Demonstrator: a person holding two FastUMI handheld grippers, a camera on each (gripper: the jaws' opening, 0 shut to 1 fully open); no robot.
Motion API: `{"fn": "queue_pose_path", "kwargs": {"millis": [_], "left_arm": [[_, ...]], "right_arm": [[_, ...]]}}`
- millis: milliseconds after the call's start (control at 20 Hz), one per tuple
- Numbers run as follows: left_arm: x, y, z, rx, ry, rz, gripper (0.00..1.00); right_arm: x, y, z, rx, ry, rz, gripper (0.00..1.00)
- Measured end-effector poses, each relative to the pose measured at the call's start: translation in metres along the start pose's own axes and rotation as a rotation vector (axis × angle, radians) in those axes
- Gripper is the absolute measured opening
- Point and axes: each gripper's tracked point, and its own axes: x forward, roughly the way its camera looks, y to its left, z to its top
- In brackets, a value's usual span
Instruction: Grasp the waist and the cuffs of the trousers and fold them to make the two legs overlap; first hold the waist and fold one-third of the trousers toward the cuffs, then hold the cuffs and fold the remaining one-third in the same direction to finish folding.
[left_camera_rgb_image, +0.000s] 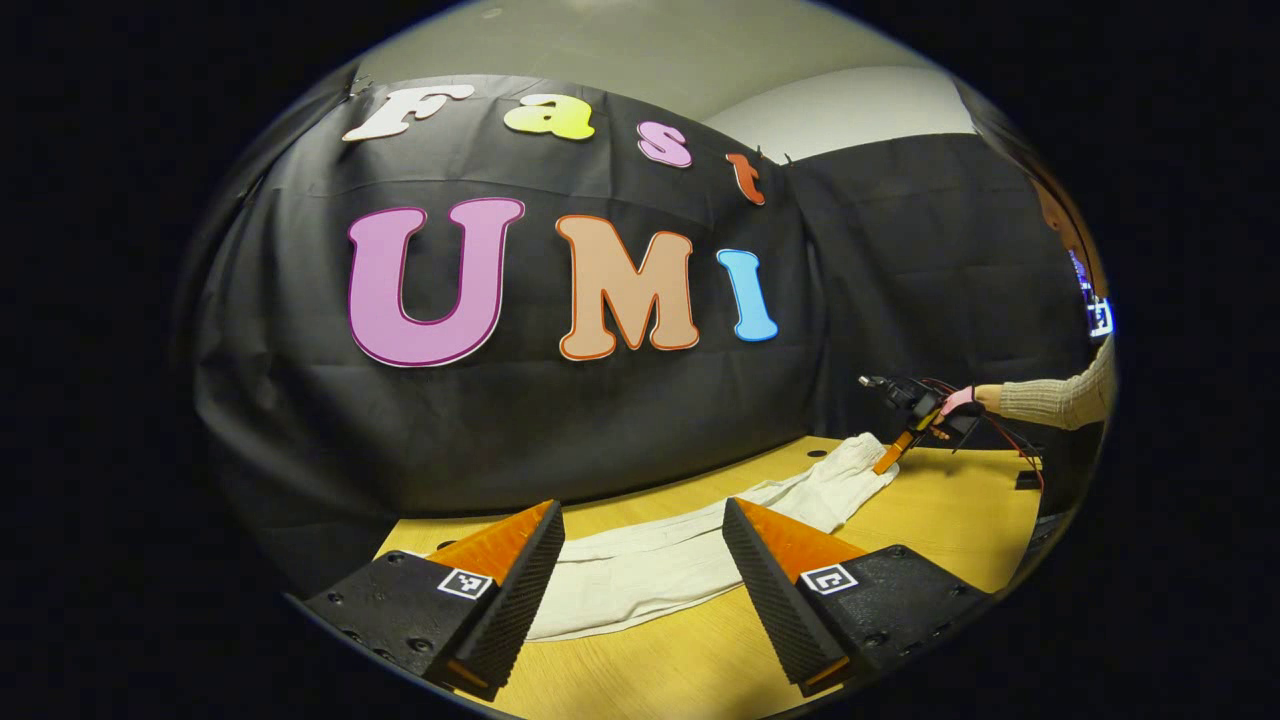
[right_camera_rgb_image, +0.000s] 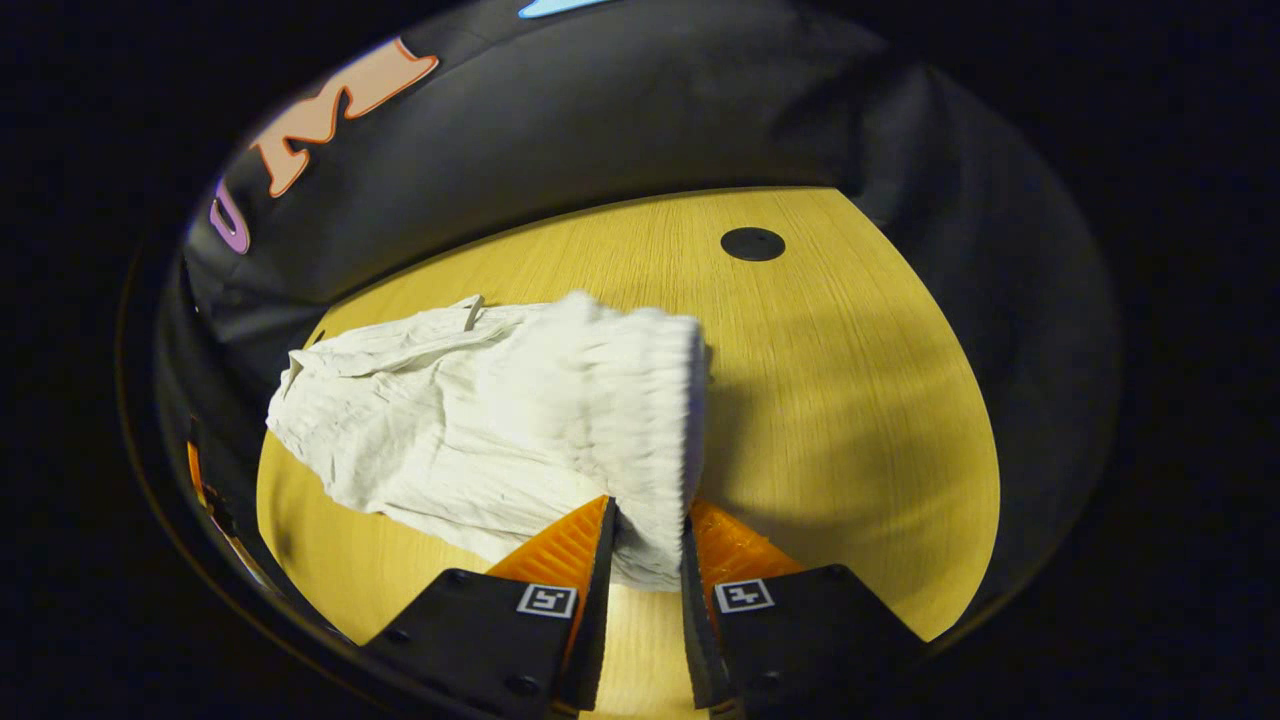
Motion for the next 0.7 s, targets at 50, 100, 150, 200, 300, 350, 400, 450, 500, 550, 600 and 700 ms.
{"fn": "queue_pose_path", "kwargs": {"millis": [50,100,150,200,300,350,400,450,500,550,600,700], "left_arm": [[0.000,0.000,-0.004,0.002,0.006,0.002,0.95],[-0.001,0.001,-0.005,0.001,0.011,0.002,0.95],[0.000,0.000,-0.008,-0.005,0.013,0.000,0.95],[0.000,-0.002,-0.010,-0.014,0.014,-0.004,0.95],[0.001,-0.002,-0.014,-0.019,0.019,-0.004,0.96],[0.001,-0.002,-0.016,-0.017,0.024,-0.004,0.96],[0.000,-0.003,-0.018,-0.016,0.027,-0.005,0.95],[0.000,-0.004,-0.019,-0.017,0.029,-0.008,0.95],[-0.001,-0.004,-0.020,-0.018,0.031,-0.009,0.96],[-0.002,-0.004,-0.020,-0.021,0.031,-0.009,0.96],[-0.004,-0.004,-0.021,-0.025,0.030,-0.008,0.96],[-0.007,-0.005,-0.022,-0.036,0.027,-0.009,0.96]], "right_arm": [[0.001,0.000,-0.001,0.044,0.001,0.006,0.36],[0.001,0.001,-0.001,0.096,0.003,0.014,0.36],[0.001,0.003,-0.001,0.127,0.000,0.028,0.36],[0.001,0.000,0.000,0.148,-0.005,0.038,0.35],[-0.001,-0.005,0.008,0.197,-0.059,0.035,0.10],[-0.001,-0.005,0.008,0.192,-0.065,0.035,0.11],[-0.002,-0.003,0.008,0.197,-0.071,0.033,0.11],[-0.002,-0.001,0.009,0.199,-0.084,0.038,0.05],[-0.004,-0.001,0.010,0.194,-0.093,0.044,0.05],[-0.009,0.001,0.014,0.194,-0.107,0.049,0.01],[-0.012,0.004,0.019,0.194,-0.128,0.057,0.05],[-0.022,0.012,0.030,0.197,-0.172,0.078,0.00]]}}
